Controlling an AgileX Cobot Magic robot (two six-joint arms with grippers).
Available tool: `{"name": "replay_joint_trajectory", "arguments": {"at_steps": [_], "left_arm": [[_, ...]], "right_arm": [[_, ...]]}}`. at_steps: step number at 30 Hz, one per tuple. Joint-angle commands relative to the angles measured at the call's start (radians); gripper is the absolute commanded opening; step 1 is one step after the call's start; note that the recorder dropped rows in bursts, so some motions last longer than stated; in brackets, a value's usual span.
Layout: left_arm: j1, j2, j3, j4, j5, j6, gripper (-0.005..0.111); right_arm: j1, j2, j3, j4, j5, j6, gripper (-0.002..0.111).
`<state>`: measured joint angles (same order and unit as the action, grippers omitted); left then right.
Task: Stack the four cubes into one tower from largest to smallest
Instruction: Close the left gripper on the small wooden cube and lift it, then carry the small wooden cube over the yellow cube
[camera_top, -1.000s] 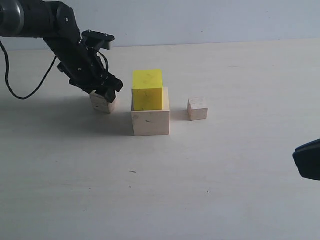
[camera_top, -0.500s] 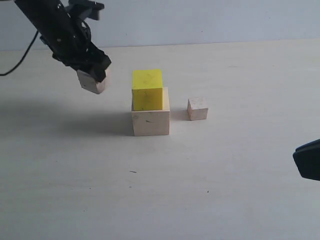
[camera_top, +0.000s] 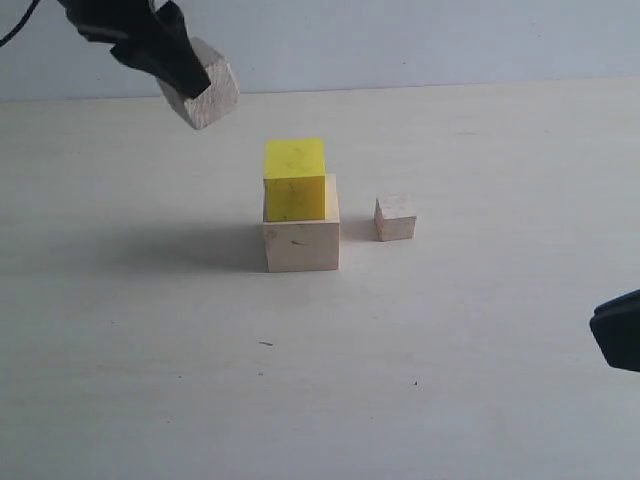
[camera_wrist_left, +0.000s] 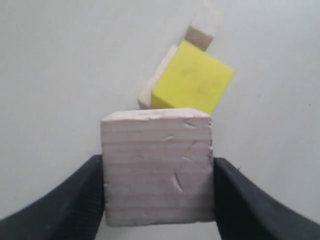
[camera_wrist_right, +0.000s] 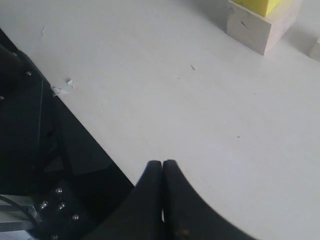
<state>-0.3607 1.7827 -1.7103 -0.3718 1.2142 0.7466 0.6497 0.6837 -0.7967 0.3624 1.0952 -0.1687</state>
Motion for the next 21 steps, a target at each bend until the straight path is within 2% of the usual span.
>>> {"name": "replay_joint_trajectory", "arguments": {"at_steps": [1, 12, 17, 21], "left_arm": [[-0.012, -0.003, -0.057, -0.072, 0.007, 0.107, 0.000], [-0.120, 0.031, -0.063, -0.045, 0.007, 0.294, 0.000], [-0.156, 0.064, -0.093, -0.005, 0.007, 0.357, 0.000], [-0.160, 0.104, -0.141, 0.004, 0.007, 0.379, 0.000]], "right_arm": [[0.002, -0.009, 0.005, 0.004, 0.017, -0.014, 0.000], [0.002, -0.009, 0.005, 0.026, 0.015, -0.015, 0.000], [0.002, -0.009, 0.005, 0.026, 0.015, -0.015, 0.000], [0.002, -0.009, 0.005, 0.026, 0.014, -0.015, 0.000]]}}
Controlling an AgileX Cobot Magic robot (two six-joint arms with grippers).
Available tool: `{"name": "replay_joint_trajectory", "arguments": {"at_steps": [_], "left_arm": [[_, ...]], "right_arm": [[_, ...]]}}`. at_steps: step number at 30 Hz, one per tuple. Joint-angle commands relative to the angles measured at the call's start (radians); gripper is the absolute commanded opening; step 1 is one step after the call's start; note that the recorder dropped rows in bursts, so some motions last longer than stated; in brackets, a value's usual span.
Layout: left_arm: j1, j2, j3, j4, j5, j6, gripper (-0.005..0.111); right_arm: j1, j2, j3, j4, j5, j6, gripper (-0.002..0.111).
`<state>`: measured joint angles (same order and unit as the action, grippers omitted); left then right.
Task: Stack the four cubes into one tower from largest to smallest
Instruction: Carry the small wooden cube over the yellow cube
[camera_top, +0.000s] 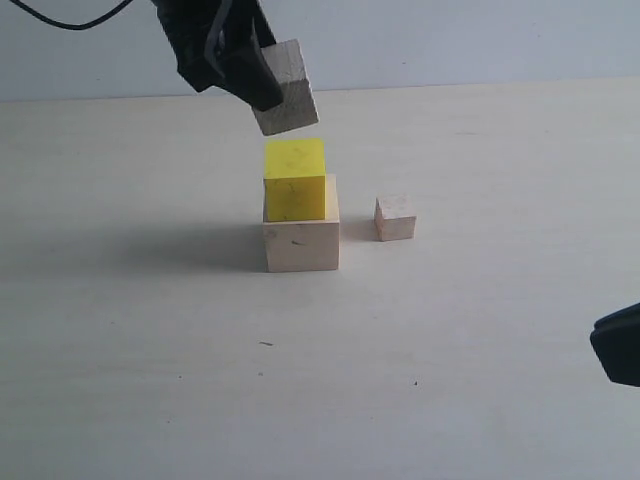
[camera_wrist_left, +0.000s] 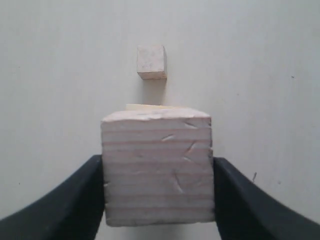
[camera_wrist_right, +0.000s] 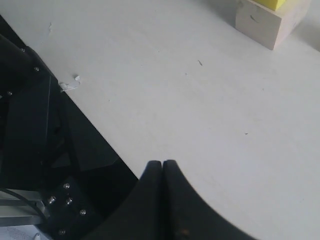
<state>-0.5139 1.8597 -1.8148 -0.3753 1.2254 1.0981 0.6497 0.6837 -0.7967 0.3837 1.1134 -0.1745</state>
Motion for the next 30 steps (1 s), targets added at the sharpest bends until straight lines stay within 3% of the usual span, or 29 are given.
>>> {"name": "replay_joint_trajectory", "arguments": {"at_steps": [1, 30], "left_arm": [[-0.007, 0.032, -0.038, 0.009, -0.004, 0.033, 0.000], [-0.007, 0.121, -0.038, 0.028, -0.004, 0.132, 0.000]], "right_arm": [[0.002, -0.009, 0.005, 0.005, -0.005, -0.009, 0.000], [0.002, -0.009, 0.005, -0.001, -0.024, -0.017, 0.000]]}}
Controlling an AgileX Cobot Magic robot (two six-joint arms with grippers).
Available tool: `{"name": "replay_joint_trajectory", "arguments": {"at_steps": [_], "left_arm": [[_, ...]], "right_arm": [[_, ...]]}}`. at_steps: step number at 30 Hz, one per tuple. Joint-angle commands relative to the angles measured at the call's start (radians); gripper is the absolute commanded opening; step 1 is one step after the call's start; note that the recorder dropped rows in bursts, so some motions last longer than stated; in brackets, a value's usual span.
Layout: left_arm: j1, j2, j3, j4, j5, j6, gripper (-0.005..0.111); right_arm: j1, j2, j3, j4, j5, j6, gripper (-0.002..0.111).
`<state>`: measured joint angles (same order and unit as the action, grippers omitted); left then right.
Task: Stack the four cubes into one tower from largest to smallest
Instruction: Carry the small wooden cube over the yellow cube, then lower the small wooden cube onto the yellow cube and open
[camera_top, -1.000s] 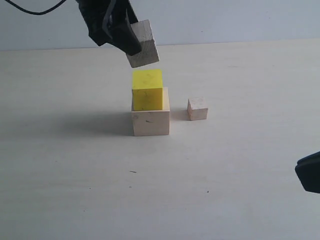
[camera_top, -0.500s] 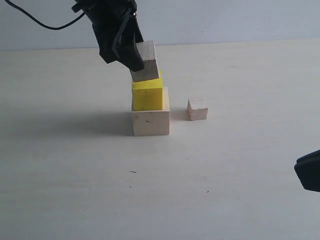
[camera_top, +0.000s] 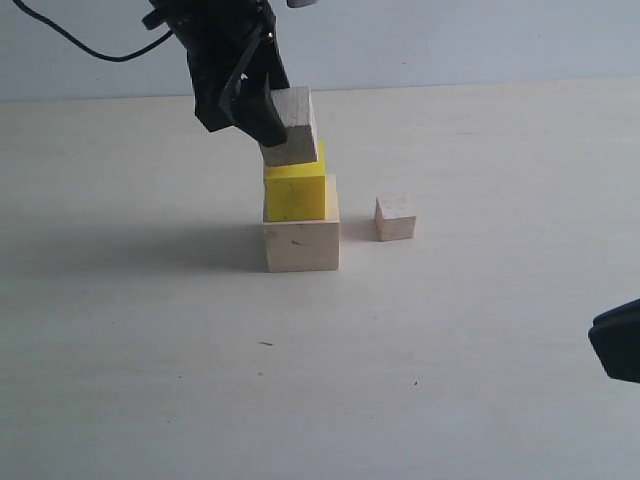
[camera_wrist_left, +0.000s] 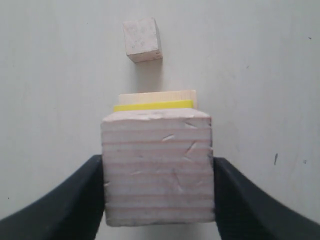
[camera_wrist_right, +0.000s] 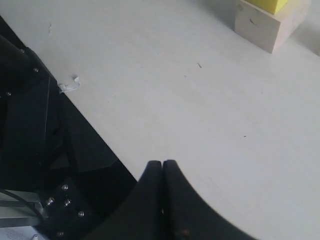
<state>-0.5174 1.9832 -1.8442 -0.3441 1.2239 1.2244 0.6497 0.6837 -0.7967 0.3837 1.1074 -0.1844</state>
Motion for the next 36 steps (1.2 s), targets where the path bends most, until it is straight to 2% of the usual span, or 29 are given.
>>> {"name": "replay_joint_trajectory", "arguments": {"at_steps": [1, 36], "left_arm": [[-0.003, -0.002, -0.008, -0.004, -0.003, 0.006, 0.000], [-0.003, 0.019, -0.008, 0.001, -0.003, 0.006, 0.000]], "right_arm": [[0.002, -0.009, 0.005, -0.001, -0.018, -0.007, 0.000], [0.002, -0.009, 0.005, -0.001, -0.018, -0.007, 0.000]]}}
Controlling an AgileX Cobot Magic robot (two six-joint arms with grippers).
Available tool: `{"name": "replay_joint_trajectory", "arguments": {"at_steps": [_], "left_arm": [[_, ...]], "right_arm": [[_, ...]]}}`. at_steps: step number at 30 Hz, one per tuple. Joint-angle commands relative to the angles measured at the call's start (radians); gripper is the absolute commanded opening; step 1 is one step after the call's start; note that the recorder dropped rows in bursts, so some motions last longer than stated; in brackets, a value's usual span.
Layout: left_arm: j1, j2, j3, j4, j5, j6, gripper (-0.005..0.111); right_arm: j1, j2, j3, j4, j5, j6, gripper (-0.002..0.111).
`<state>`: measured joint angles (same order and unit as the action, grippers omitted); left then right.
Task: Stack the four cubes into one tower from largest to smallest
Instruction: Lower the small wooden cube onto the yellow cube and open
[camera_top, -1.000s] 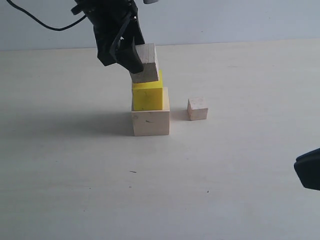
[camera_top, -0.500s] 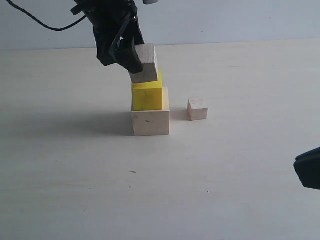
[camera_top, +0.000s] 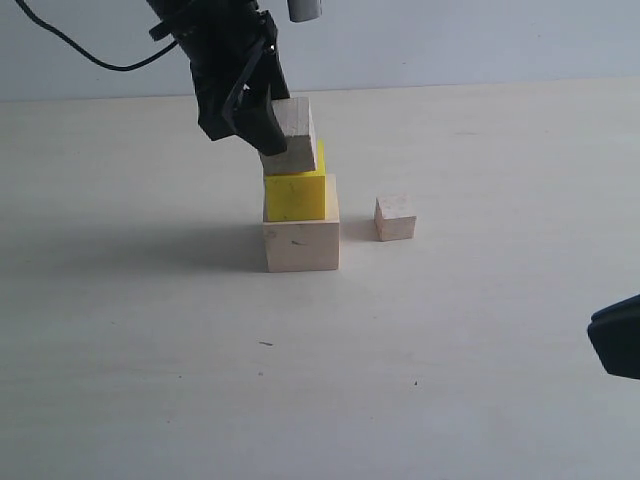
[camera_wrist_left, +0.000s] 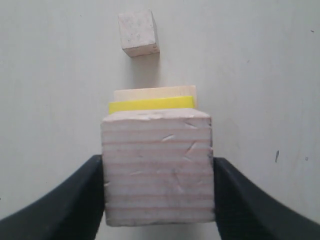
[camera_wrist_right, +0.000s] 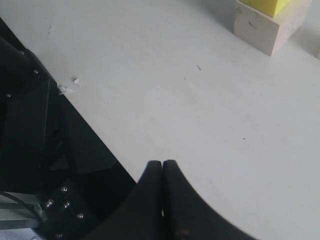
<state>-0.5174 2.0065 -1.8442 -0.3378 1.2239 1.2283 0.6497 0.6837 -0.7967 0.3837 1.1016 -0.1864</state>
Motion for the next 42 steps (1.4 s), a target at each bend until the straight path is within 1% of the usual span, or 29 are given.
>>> {"name": "replay_joint_trajectory", "arguments": {"at_steps": [1, 15, 19, 23, 34, 42], "left_arm": [[-0.003, -0.004, -0.008, -0.005, -0.003, 0.002, 0.000], [-0.004, -0.004, -0.008, 0.002, -0.003, 0.002, 0.000], [-0.018, -0.004, -0.008, -0.006, -0.026, 0.002, 0.000], [-0.018, -0.004, -0.008, 0.001, -0.045, 0.002, 0.000], [-0.018, -0.004, -0.008, 0.016, -0.015, 0.002, 0.000], [-0.018, -0.004, -0.008, 0.027, -0.017, 0.002, 0.000]], "right_arm": [[0.002, -0.009, 0.005, -0.001, -0.012, -0.005, 0.000], [0.002, -0.009, 0.005, -0.001, -0.006, -0.005, 0.000], [0.002, -0.009, 0.005, -0.001, -0.006, -0.005, 0.000], [0.002, -0.009, 0.005, -0.001, 0.002, -0.005, 0.000], [0.002, -0.009, 0.005, -0.001, 0.009, -0.005, 0.000], [0.002, -0.009, 0.005, 0.001, 0.009, -0.005, 0.000]]}}
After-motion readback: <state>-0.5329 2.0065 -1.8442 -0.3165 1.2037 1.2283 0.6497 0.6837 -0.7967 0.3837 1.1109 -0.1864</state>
